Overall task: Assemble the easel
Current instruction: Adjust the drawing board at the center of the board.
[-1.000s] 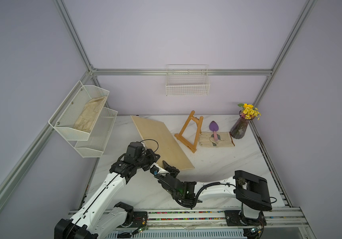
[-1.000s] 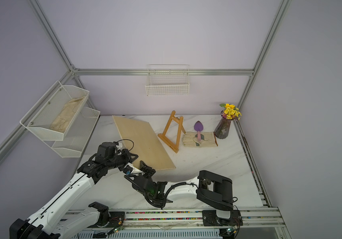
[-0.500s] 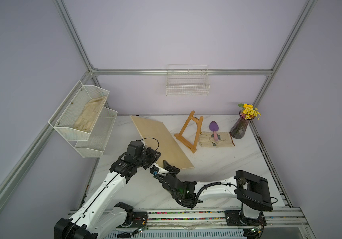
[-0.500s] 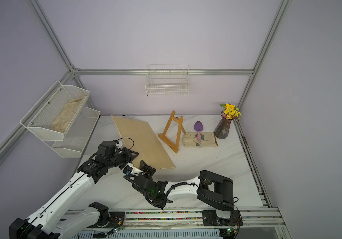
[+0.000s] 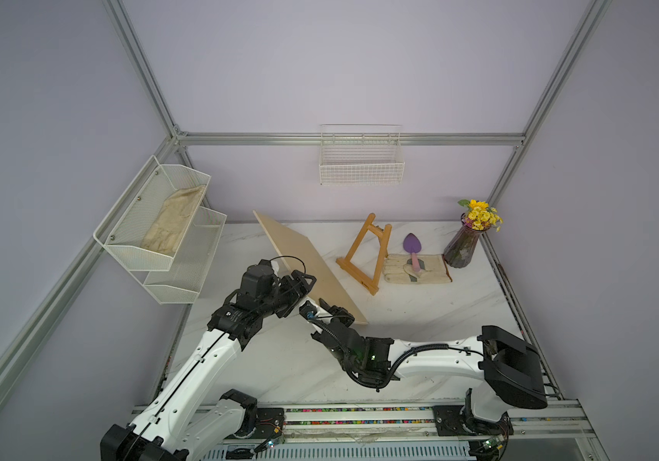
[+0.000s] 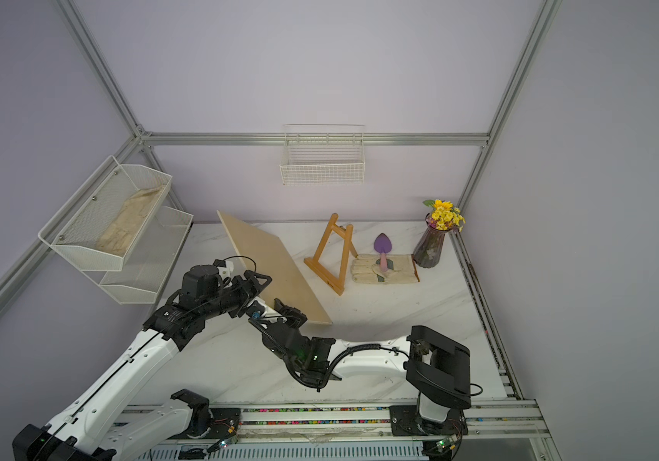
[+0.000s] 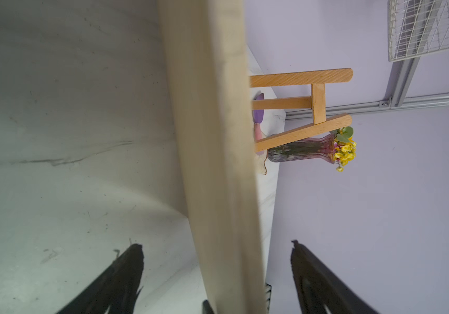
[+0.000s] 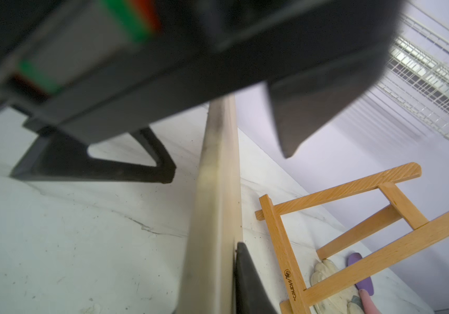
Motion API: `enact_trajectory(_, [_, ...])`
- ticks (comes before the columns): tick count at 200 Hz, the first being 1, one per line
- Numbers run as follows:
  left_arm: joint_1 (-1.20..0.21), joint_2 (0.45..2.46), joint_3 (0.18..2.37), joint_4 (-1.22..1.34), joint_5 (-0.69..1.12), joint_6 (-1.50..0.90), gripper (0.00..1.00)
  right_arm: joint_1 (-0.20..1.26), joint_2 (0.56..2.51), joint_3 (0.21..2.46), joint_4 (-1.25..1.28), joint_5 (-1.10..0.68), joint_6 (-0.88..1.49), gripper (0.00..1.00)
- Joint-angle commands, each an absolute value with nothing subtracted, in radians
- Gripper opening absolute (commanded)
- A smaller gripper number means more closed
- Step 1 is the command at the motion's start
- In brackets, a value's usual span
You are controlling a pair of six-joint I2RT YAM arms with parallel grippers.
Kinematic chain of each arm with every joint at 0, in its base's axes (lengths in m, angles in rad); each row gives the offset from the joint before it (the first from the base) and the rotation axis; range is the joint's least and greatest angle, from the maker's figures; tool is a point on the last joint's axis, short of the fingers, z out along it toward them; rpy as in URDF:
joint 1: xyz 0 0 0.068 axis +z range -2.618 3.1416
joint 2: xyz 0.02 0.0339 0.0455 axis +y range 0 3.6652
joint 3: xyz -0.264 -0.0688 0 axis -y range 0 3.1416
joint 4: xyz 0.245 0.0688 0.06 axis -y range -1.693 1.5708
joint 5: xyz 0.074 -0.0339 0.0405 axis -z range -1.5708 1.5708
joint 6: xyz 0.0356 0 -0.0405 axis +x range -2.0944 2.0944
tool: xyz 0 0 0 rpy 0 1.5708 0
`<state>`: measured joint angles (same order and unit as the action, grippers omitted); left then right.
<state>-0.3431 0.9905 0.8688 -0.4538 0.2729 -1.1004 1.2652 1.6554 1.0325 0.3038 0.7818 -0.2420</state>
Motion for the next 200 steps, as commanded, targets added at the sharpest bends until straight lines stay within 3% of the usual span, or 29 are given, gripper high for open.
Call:
enact_trajectory(1, [-0.348,0.974,0.974,-0.477,0.228,-1.04,0.96,1.262,1.622,1.054,0.204,0.493,0.018,0.0])
enact_trajectory(18, [-0.348,0.974,1.0,-0.496,0.198,-1.004,1.0,1.233,1.59,1.056,0.158,0.45,0.062,0.0])
enact_trajectory(72, [-0.325,0.984,1.122,-0.574,0.065,-0.855,1.0,1.138,1.471,1.049,0.022,0.314,0.143,0.0])
enact_trajectory(200, [-0.081,1.257,1.39,-0.489,0.144,-0.563,1.0,1.077,1.235,0.941,-0.147,0.237,0.129,0.0])
